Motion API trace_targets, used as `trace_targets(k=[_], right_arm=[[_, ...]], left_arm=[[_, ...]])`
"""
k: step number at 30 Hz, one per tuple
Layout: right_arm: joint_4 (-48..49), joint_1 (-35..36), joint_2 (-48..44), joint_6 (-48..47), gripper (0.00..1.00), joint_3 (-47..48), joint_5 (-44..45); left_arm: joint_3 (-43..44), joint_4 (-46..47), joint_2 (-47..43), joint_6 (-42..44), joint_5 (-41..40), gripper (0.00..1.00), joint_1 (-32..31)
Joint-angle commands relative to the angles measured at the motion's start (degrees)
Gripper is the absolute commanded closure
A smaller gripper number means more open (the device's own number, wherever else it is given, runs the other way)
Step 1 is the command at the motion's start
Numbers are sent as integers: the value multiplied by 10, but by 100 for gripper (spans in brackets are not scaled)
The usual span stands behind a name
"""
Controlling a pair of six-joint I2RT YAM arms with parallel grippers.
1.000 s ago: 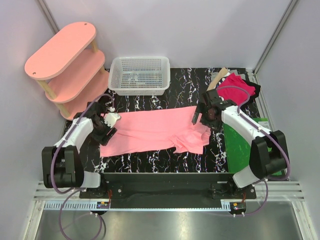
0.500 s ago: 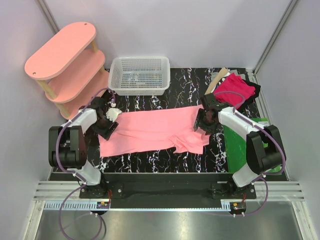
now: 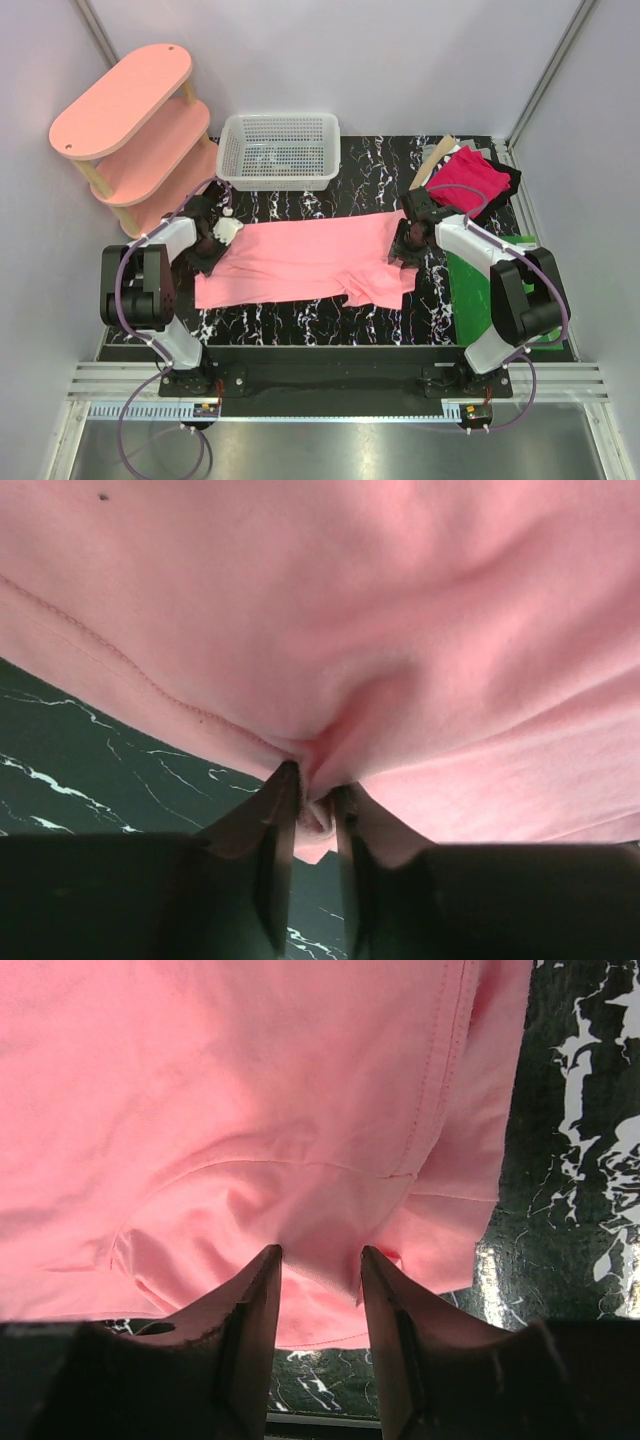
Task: Fold and stack the t-shirts
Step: Fold the tshirt
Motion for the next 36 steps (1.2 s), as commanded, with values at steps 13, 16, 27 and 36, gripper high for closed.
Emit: trace_targets(k=[13,16,27,36], right_arm=[[27,0,-23,22,93,-22,-23],[29,0,-39,27,99,-37,-26],[35,0,-73,43,38,-85,-29],[55,0,-48,49,61,-73,-41]], left_arm=[[30,-4,-22,2,-5,99,0],[26,-6,-30,2,-5,100,0],[25,-10,-41,-1,9,100,0],[25,-11,-40,2,9,100,0]])
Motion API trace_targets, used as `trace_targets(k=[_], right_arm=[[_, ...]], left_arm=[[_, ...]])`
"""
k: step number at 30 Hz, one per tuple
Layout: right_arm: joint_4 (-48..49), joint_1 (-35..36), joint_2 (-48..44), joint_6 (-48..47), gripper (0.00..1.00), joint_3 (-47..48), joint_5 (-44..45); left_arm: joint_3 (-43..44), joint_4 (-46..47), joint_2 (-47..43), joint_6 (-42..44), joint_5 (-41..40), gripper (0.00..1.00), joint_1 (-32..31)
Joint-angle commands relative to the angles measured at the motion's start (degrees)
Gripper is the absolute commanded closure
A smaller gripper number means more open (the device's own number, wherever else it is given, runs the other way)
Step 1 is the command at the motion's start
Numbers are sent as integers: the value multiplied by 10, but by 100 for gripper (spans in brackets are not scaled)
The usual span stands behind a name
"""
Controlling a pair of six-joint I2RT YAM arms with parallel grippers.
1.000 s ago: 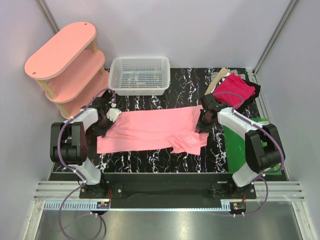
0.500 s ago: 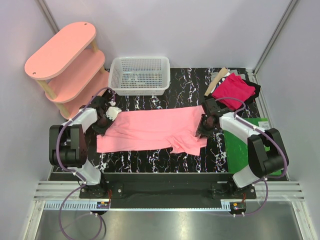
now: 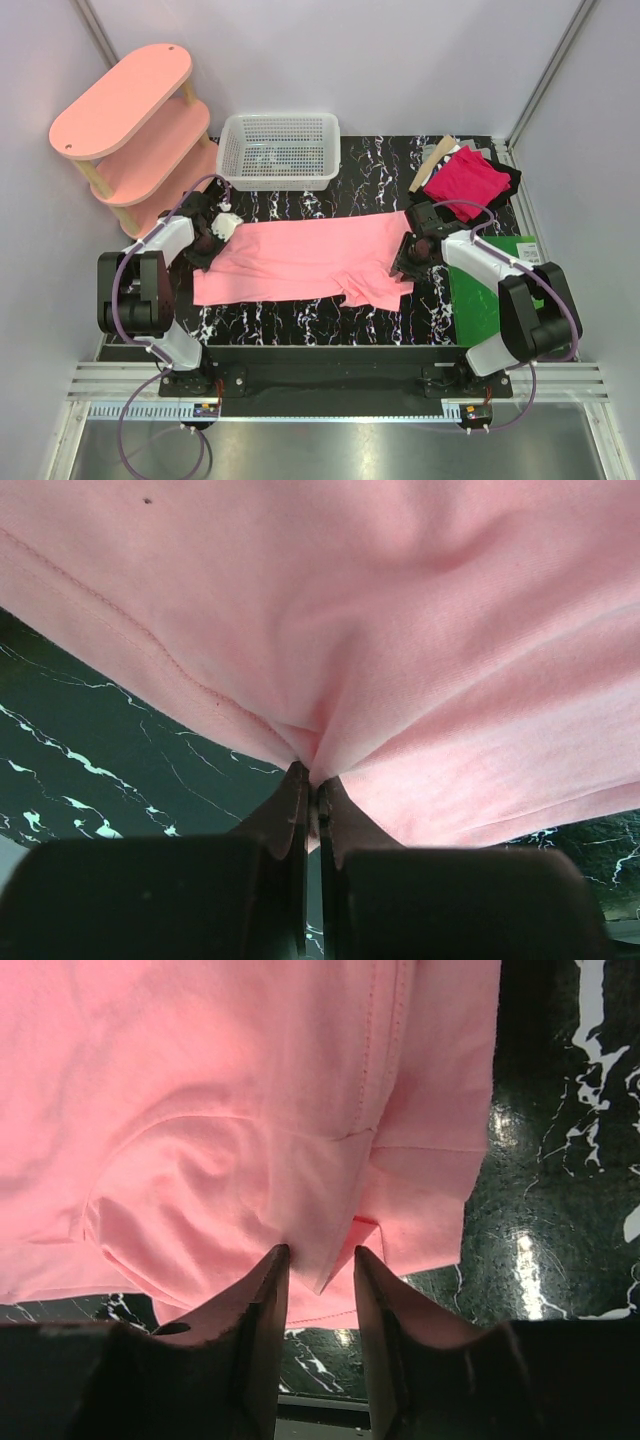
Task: Fold and stack the t-shirts
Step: Fold the tshirt
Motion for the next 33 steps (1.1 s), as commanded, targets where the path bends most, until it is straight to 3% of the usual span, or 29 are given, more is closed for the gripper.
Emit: trace_targets(k=[1,13,17,25,33], right_arm=[[24,-1,11,8,63,19,-12],[44,1,37,10,88,31,-14],[28,0,9,6,98,51,-5],[-75,0,-133,-17,99,115,3],[-139,-1,-245,-16,99,97,3]], left_arm=[[10,5,-13,3,11,100,0],[12,4,-20,9,4,100,0],[28,-2,-28,14,-7,100,-1],[114,-93,-115,21,24,100,0],[60,-112,-201,33,6,100,0]])
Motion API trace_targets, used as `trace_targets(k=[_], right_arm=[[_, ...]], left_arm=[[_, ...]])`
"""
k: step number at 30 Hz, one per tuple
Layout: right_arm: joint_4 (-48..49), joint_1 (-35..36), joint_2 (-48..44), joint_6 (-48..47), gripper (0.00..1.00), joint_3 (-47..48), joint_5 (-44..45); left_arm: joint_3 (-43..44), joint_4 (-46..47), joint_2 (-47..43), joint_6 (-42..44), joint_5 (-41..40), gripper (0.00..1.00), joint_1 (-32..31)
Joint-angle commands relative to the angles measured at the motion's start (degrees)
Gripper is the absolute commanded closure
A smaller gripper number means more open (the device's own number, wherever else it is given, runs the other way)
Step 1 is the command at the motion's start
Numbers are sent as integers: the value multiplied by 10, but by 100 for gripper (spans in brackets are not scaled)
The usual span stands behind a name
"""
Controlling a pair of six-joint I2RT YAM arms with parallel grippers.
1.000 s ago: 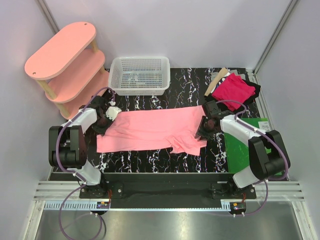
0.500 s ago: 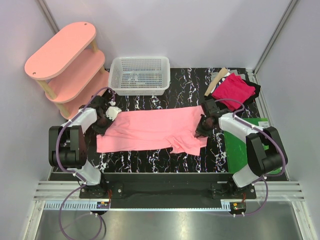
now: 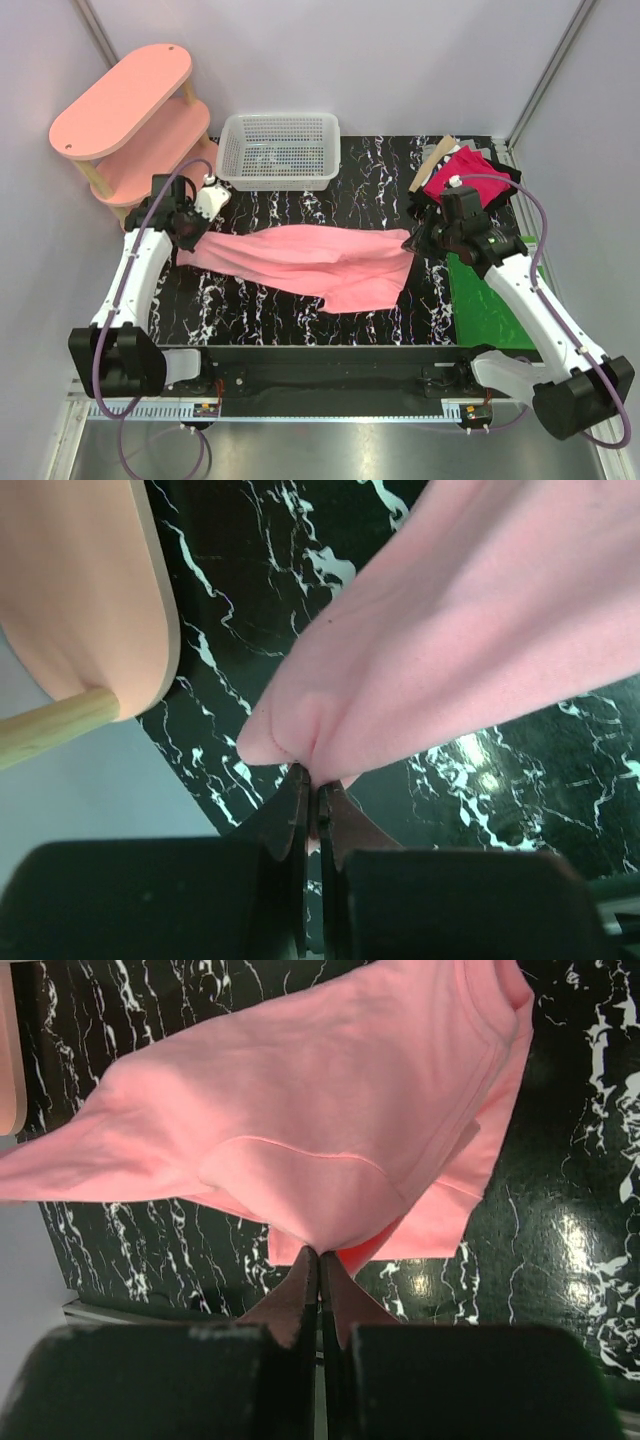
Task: Fold and stack the t-shirts
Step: Fold the tshirt
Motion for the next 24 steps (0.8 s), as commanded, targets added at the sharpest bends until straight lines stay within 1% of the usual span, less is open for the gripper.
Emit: trace_targets(k=[1,6,7,9,10,13,16,17,19,22,24], right_arm=[[-50,0,-30,-7,100,-10,13],[-50,0,-35,-7,100,-8,8],[-50,0,-38,-6,100,-4,10],[-53,0,-44,-10,100,4,15],[-53,0,-44,-16,100,6,15],[-51,0,-32,-18,100,4,11],[-37,0,-27,-15,100,-9,4],[-36,0,-28,-15,100,-11,1],[-32,0,-28,-15,100,-18,1],[-32,-1,-30,-14,100,-23,2],[-32,1,-32,-15,100,-25,2]], left_arm=[[-39,-21,-18,9,-7,100,0],[-93,-20,-17,-15,16,99,-1],[-101,-21,-19,-19,20,97,0],[-127,-20,-30,-17,26,89,0],[-140,-19,-30,-17,26,82,0],[-152,-14,-26,-16,20,79,0],[-153,-6,-16,-22,20,74,0],[-152,-1,-13,-25,19,65,0],[-145,0,-4,-28,21,64,-1],[-136,-1,11,-33,21,59,0],[-134,-1,14,-31,20,58,0]])
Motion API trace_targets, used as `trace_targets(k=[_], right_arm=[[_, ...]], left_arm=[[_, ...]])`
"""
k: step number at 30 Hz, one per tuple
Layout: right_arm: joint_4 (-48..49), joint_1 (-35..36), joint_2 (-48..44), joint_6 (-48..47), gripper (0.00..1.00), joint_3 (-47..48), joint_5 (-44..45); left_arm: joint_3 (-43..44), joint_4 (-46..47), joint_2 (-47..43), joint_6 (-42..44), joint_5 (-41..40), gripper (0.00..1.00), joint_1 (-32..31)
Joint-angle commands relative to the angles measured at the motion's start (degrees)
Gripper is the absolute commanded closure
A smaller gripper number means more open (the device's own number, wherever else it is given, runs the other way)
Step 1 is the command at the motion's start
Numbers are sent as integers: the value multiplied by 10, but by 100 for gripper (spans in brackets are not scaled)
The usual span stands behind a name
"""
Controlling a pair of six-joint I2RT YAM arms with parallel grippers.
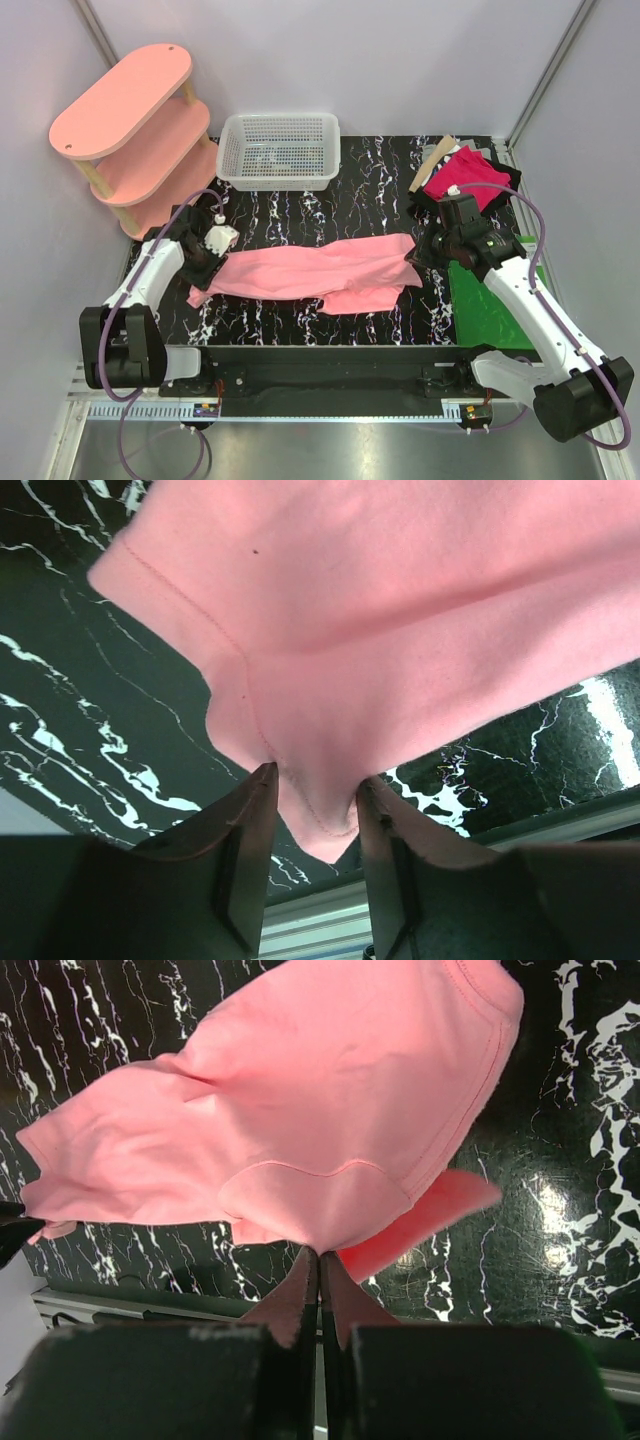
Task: Fold and stack the t-shirts
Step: Fold the tshirt
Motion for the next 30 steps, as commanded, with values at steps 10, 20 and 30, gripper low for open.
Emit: trace_targets(k=[10,20,30], right_arm=[[25,0,-4,-6,100,-5,-1],[24,0,-5,-8,100,17,-5],[23,0,-9,-12,100,14,0]], left_arm=[[34,3,2,2,-7,100,0],[115,-46,3,14,-22,98,0],[116,-66,27,9,-4,89,-1]])
